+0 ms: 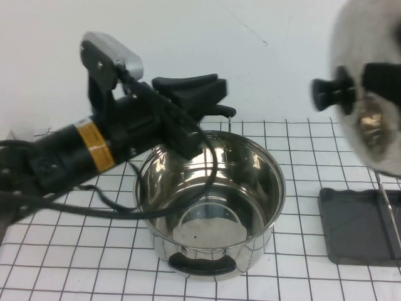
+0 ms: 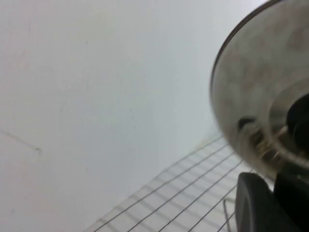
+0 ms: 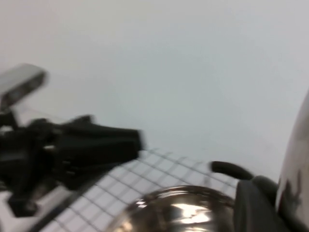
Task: Put pot lid on rack
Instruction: Place the pot lid on the pot rack
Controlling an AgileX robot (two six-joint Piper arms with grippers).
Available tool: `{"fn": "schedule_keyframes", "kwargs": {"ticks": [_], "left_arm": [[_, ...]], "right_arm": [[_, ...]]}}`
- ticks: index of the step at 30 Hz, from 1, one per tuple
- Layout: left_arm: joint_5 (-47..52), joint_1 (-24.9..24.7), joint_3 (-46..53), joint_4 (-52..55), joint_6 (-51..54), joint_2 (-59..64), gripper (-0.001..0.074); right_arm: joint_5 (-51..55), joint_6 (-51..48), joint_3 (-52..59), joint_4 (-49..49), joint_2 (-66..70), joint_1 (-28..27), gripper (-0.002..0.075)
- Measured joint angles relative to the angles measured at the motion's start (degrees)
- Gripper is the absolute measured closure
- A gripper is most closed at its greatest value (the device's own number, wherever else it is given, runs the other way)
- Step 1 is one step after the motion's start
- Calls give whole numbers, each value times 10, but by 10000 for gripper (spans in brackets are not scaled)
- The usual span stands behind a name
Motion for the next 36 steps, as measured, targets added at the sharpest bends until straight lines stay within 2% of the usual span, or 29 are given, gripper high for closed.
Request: {"fn": "schedule_keyframes", "kwargs": {"ticks": [2, 4, 7, 14, 20, 29, 36], "left_arm": [[52, 15, 0, 68, -27, -32, 690], [100, 19, 0, 134, -62, -61, 715], [145, 23, 0, 224, -126, -87, 729], [144, 24, 0, 404, -242, -97, 733], [142, 24, 0, 452, -278, -97, 735], [158, 24, 0, 459, -283, -97, 736], [164, 24, 0, 475, -283, -97, 736]], "right_arm": [[-28, 45, 1, -61, -26, 0, 617], [-46, 77, 9, -114, -40, 0, 617], [-66, 97, 34, -151, -36, 0, 617], [-123, 102, 78, -167, 15, 0, 617], [-148, 92, 78, -167, 53, 0, 617], [-166, 92, 78, -167, 81, 0, 608], [-176, 90, 78, -167, 81, 0, 477]]}}
